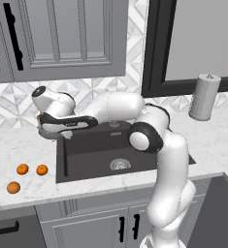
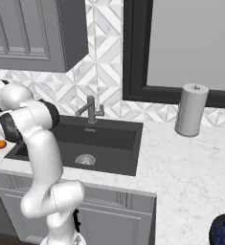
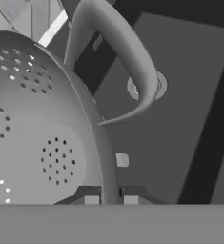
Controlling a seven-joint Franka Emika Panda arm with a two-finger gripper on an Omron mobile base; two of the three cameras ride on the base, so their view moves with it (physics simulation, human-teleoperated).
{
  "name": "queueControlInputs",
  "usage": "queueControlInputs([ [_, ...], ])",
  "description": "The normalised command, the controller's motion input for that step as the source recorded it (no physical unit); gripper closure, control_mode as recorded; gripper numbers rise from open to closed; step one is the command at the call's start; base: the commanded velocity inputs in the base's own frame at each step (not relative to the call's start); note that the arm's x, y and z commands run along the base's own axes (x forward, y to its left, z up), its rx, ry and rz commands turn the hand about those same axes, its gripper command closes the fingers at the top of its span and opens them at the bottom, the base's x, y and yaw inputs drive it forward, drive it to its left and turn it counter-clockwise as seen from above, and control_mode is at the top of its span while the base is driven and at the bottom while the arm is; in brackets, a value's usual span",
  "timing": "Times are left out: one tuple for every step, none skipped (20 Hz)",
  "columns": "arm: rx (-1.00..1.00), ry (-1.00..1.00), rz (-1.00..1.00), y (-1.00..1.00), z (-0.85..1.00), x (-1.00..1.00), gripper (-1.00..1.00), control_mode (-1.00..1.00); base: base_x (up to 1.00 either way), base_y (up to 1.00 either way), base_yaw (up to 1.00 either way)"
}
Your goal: Put the colander in the sink, put the tangerine, tangerine, tangerine in the colander, and turn on the sink faucet and pour water over the colander.
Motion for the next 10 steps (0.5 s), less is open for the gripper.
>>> queueControlInputs([
  [0.00, -0.27, -0.38, -0.94, 0.00, -0.36, 1.00, -1.00, 0.00, 0.00, 0.00],
  [0.00, -0.27, -0.38, -0.91, 0.00, -0.40, 1.00, -1.00, 0.00, 0.00, 0.00],
  [0.00, -0.26, -0.38, -0.91, -0.02, -0.44, 1.00, -1.00, 0.00, 0.00, 0.00],
  [0.00, -0.25, -0.37, -0.91, -0.04, -0.49, 1.00, -1.00, 0.00, 0.00, 0.00],
  [0.00, -0.25, -0.36, -0.89, -0.12, -0.61, 1.00, -1.00, 0.00, 0.00, 0.00],
  [0.00, -0.28, -0.34, -0.73, -0.25, -0.78, 1.00, -1.00, 0.00, 0.00, 0.00],
  [0.00, -0.29, -0.32, -0.59, -0.30, -0.84, 1.00, -1.00, 0.00, 0.00, 0.00],
  [0.00, -0.29, -0.31, -0.50, -0.33, -0.86, 1.00, -1.00, 0.00, 0.00, 0.00],
  [0.01, -0.27, -0.31, -0.49, -0.29, -0.86, 1.00, -1.00, 0.00, 0.00, 0.00],
  [0.03, -0.25, -0.33, -0.46, -0.29, -0.86, 1.00, -1.00, 0.00, 0.00, 0.00],
])
